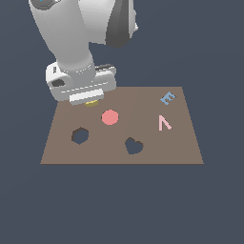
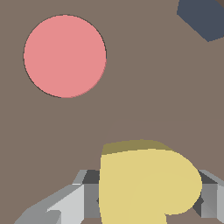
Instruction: Insert a designated object into the corresponding slot on a board.
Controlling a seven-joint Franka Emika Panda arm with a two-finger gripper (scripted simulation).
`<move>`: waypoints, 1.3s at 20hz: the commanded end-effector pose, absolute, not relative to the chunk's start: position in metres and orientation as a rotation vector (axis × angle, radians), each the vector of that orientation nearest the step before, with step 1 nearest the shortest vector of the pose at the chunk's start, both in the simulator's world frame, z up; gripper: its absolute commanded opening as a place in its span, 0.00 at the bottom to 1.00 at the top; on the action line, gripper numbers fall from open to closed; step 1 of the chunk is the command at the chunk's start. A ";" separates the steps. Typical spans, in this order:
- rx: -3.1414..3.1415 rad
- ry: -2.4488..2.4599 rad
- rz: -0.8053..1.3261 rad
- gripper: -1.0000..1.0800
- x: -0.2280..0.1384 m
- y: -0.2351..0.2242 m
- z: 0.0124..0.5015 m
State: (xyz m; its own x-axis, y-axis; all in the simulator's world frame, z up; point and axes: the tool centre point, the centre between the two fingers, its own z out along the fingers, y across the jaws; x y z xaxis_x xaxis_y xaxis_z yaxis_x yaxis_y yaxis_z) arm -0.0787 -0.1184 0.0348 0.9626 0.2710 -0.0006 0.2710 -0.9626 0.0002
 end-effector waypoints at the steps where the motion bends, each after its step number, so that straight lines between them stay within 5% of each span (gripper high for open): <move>1: 3.126 0.309 0.000 0.00 -0.079 -0.106 0.035; 26: 3.004 -0.919 0.001 0.00 -0.021 0.008 0.038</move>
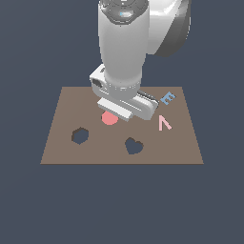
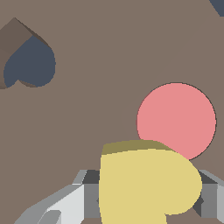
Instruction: Insert a designated object into the corresponding slot on a board.
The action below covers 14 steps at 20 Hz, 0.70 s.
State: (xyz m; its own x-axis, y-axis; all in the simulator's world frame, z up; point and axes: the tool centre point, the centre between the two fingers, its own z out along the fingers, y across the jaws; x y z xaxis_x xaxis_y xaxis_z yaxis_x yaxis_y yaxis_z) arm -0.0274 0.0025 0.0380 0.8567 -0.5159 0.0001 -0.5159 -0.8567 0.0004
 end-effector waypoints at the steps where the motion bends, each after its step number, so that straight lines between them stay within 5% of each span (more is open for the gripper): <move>1: 2.988 -0.969 0.001 0.00 -0.017 0.012 0.039; 14: 2.724 -1.564 0.000 0.00 0.046 0.040 0.040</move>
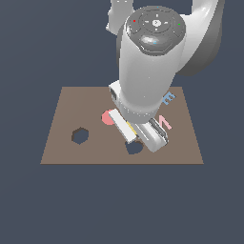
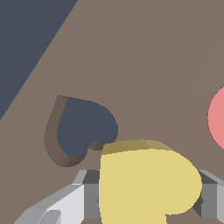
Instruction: Insert a designated object into the corresponding slot on a board.
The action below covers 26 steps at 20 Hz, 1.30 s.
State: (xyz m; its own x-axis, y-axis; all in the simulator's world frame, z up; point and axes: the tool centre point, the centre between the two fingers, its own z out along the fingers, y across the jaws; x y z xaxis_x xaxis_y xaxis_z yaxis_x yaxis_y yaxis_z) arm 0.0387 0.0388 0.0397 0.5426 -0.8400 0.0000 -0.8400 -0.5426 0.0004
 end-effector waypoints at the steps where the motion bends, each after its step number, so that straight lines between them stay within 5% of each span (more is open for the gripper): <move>1: 2.704 -1.598 0.000 0.00 0.050 0.041 0.040; 26: 2.489 -1.916 -0.001 0.00 0.091 0.039 0.034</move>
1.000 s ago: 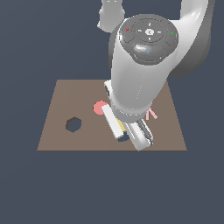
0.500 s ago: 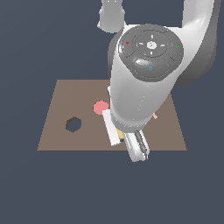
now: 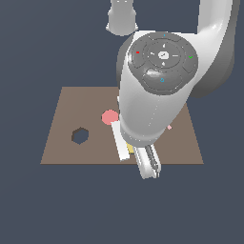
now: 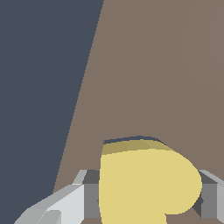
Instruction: Insert a designated object into the corresponding slot on a board.
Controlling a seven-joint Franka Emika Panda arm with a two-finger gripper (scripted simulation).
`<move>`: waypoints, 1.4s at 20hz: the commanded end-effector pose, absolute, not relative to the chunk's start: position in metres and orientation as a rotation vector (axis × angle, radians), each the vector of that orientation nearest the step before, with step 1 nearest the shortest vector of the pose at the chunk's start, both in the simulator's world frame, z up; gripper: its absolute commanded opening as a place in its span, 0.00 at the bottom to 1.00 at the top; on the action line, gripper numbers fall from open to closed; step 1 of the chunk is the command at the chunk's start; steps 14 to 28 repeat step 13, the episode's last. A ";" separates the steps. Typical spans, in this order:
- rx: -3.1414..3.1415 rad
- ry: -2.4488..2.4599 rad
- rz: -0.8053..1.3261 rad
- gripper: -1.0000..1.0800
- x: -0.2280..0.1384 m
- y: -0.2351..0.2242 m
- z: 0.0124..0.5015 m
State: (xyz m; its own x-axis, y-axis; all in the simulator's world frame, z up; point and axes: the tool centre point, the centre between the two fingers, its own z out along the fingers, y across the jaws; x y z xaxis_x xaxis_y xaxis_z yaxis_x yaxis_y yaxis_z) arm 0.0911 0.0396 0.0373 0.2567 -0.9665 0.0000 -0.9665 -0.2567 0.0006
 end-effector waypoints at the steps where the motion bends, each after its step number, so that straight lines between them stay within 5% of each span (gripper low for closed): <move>1: 2.488 -1.917 -0.001 0.00 0.091 0.039 0.032; 3: 2.487 -1.917 -0.001 0.00 0.091 0.039 0.031; 4: 2.487 -1.917 -0.001 0.96 0.091 0.039 0.031; 28: 2.487 -1.917 -0.001 0.96 0.091 0.039 0.031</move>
